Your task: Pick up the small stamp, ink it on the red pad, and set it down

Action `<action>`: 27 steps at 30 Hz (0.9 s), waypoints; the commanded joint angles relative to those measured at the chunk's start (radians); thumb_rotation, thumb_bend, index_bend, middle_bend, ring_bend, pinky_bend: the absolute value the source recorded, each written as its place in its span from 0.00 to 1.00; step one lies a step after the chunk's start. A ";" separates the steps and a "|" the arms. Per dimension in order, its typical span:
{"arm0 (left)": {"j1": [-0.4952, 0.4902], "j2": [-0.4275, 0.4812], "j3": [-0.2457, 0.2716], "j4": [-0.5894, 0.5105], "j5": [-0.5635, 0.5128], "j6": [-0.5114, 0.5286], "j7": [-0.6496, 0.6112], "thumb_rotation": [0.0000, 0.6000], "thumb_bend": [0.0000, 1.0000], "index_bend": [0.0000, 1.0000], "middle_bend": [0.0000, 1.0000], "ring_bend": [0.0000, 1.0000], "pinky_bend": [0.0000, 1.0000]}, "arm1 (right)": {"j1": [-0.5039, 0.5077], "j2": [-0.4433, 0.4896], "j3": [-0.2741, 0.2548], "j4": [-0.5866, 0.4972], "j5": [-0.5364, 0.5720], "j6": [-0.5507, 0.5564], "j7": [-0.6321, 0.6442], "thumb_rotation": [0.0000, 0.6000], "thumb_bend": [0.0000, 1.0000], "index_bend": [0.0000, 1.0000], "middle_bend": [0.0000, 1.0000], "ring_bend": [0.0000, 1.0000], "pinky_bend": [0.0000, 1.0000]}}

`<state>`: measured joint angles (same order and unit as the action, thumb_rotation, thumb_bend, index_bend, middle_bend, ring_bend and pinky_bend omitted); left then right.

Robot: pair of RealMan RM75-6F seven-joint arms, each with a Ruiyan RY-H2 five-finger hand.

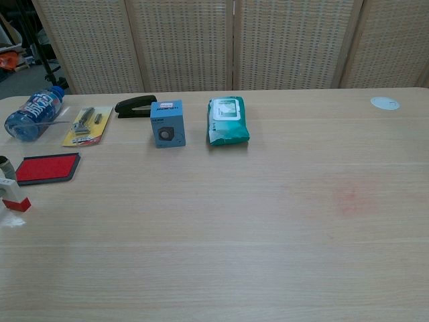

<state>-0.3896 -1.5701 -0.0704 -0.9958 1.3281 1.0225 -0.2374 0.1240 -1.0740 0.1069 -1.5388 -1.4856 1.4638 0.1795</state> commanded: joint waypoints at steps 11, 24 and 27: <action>0.002 0.005 0.001 0.004 0.012 -0.001 -0.015 1.00 0.26 0.58 0.98 1.00 1.00 | -0.003 0.001 -0.001 -0.003 -0.004 0.006 0.001 1.00 0.00 0.00 0.00 0.00 0.00; 0.004 0.011 -0.004 -0.001 0.008 -0.003 -0.006 1.00 0.18 0.53 0.98 1.00 1.00 | -0.003 0.005 0.000 -0.004 -0.004 0.007 0.008 1.00 0.00 0.00 0.00 0.00 0.00; 0.004 0.010 -0.007 0.001 0.006 0.000 -0.003 1.00 0.18 0.51 0.98 1.00 1.00 | -0.003 0.005 -0.001 -0.004 -0.004 0.006 0.010 1.00 0.00 0.00 0.00 0.00 0.00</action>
<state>-0.3857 -1.5601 -0.0772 -0.9954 1.3347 1.0219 -0.2408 0.1206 -1.0686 0.1064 -1.5429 -1.4900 1.4703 0.1890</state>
